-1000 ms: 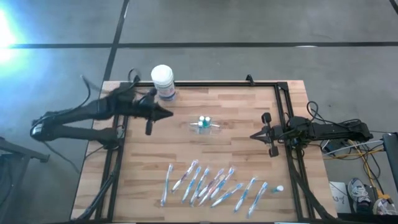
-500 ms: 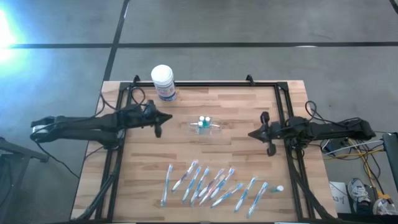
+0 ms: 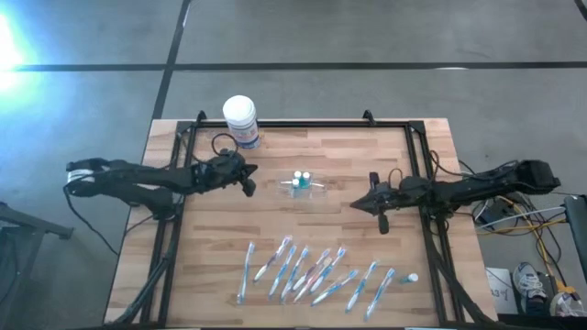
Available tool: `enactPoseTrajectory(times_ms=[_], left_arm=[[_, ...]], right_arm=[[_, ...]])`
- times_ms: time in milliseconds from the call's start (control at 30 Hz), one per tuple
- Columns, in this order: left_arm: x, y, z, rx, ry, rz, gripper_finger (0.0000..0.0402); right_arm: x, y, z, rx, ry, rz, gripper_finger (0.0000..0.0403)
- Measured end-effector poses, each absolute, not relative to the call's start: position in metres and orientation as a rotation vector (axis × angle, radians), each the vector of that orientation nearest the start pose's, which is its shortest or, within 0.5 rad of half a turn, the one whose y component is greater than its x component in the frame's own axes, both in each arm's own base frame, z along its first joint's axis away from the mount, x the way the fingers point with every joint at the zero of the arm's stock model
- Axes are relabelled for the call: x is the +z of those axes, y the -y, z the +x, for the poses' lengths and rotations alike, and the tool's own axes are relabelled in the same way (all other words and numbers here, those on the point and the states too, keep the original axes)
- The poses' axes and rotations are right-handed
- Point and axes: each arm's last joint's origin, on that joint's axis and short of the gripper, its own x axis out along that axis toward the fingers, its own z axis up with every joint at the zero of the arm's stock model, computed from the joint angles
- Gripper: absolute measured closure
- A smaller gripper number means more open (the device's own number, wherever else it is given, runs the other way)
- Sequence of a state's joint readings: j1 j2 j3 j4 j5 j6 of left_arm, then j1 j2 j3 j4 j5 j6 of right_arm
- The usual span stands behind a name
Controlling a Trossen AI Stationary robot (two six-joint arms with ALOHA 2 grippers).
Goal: Pick & Place toothbrushing station
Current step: Adjust the transparent bin organizer
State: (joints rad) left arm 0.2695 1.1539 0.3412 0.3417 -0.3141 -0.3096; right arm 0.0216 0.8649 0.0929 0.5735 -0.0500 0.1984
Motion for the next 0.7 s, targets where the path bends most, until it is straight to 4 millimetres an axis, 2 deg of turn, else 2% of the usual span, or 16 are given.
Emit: enactPoseTrajectory(times_ms=[333, 700], left_arm=[[0.141, -0.067, 0.212, 0.663, -0.432, -0.364, 0.0400], [0.136, -0.065, 0.216, 0.637, -0.439, -0.373, 0.0399]], right_arm=[[0.139, -0.005, 0.190, 0.015, -0.270, 0.241, 0.0394], [0.126, -0.003, 0.234, -0.078, -0.382, 0.241, 0.0394]])
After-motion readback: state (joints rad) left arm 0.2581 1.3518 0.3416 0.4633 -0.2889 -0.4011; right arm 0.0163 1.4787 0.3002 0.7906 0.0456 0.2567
